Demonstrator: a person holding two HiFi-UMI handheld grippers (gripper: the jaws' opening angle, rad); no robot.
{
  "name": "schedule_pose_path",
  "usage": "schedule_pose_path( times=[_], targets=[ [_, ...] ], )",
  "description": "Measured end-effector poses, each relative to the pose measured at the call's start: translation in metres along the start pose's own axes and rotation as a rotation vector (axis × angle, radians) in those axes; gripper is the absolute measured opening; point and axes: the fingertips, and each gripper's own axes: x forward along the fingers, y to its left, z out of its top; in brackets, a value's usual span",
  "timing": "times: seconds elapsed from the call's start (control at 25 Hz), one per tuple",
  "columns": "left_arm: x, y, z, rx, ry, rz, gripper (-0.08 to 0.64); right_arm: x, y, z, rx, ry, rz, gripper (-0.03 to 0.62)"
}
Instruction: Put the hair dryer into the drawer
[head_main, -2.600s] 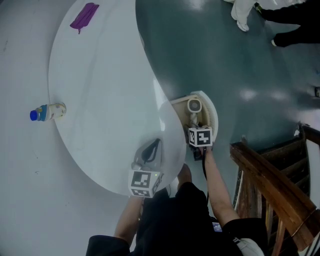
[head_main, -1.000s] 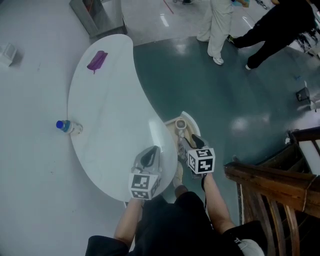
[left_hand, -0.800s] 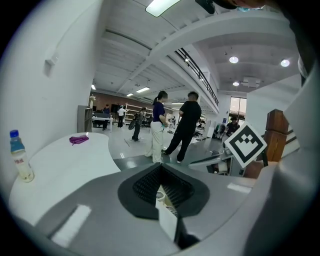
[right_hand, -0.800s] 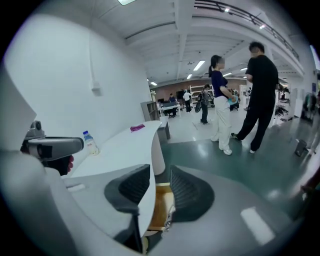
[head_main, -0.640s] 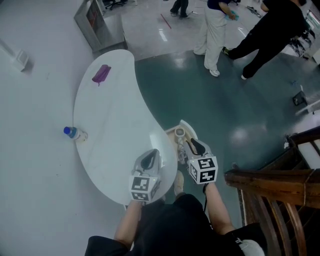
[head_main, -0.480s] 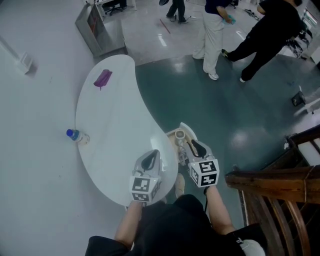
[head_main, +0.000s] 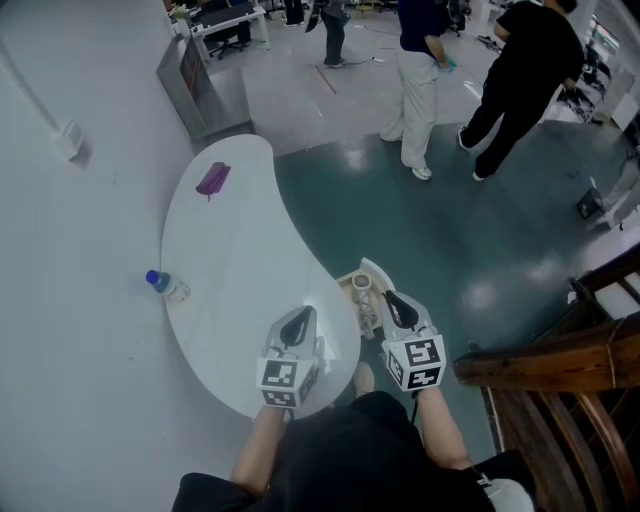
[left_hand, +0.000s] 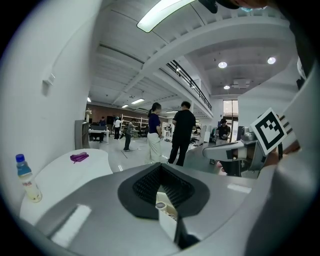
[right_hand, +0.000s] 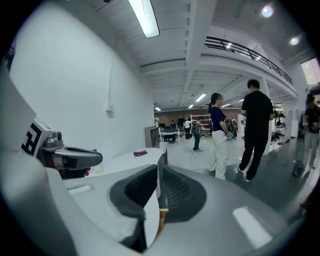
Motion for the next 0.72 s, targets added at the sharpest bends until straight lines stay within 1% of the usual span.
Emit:
schedule_pose_path(
  times=[0.24, 0.56, 0.72],
  targets=[
    [-0.018, 0.001, 0.009, 0.020, -0.033, -0.011, 0.006, -0.019, 0.014, 0.008, -0.008, -0.038, -0.018, 0.018],
    [-0.040, 0.003, 0.012, 0.034, -0.067, -0.025, 0.006, -0.037, 0.037, 0.007, -0.014, -0.071, -0.046, 0.014],
    [-0.051, 0.007, 0.007, 0.037, -0.065, -0.030, 0.006, -0.041, 0.049, 0.002, -0.025, -0.081, -0.060, 0.014]
  ],
)
